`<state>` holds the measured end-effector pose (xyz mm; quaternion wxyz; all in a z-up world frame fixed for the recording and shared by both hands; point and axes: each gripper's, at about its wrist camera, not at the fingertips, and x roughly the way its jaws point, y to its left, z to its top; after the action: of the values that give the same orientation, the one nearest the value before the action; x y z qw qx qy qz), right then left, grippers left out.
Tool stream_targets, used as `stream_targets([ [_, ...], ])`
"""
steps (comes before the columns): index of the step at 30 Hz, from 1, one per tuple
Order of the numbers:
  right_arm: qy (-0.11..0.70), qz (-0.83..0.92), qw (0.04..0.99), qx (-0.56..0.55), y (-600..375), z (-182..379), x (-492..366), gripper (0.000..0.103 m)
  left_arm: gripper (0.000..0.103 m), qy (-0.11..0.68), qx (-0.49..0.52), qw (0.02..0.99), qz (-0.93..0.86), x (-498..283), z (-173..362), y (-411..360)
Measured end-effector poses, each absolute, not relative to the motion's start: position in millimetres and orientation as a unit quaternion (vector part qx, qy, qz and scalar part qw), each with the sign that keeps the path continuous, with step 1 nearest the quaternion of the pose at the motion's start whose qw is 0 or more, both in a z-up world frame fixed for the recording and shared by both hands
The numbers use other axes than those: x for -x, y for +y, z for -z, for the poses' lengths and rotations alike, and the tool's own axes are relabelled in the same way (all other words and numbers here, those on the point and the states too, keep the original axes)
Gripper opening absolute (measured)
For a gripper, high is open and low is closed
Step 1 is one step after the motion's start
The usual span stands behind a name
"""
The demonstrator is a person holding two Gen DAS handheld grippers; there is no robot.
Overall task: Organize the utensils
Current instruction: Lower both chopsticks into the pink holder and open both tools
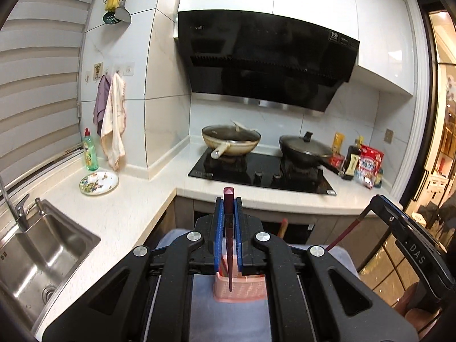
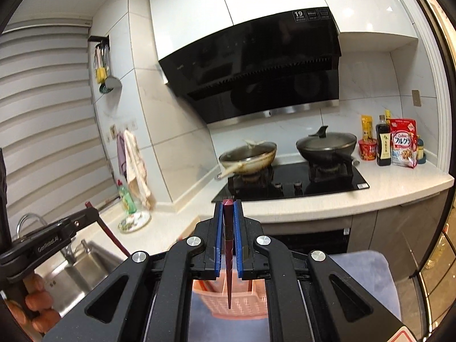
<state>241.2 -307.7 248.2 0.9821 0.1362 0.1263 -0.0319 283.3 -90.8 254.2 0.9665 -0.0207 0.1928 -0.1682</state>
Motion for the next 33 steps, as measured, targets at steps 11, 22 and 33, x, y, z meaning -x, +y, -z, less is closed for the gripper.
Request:
stream_targets([
  [11, 0.161, 0.041, 0.978, -0.123, -311, -217, -316, 0.007, 0.007, 0.2, 0.012, 0.966, 0.165, -342, -229, -115],
  [22, 0.222, 0.033, 0.966, -0.127, -309, -153, -337, 0.007, 0.007, 0.254, 0.005, 0.952, 0.17, -371, -174, -131],
  [33, 0.227, 0.034, 0.965, -0.13, -312, -147, -322, 0.012, 0.04, 0.254, -0.009, 0.953, 0.163, -358, -161, -133],
])
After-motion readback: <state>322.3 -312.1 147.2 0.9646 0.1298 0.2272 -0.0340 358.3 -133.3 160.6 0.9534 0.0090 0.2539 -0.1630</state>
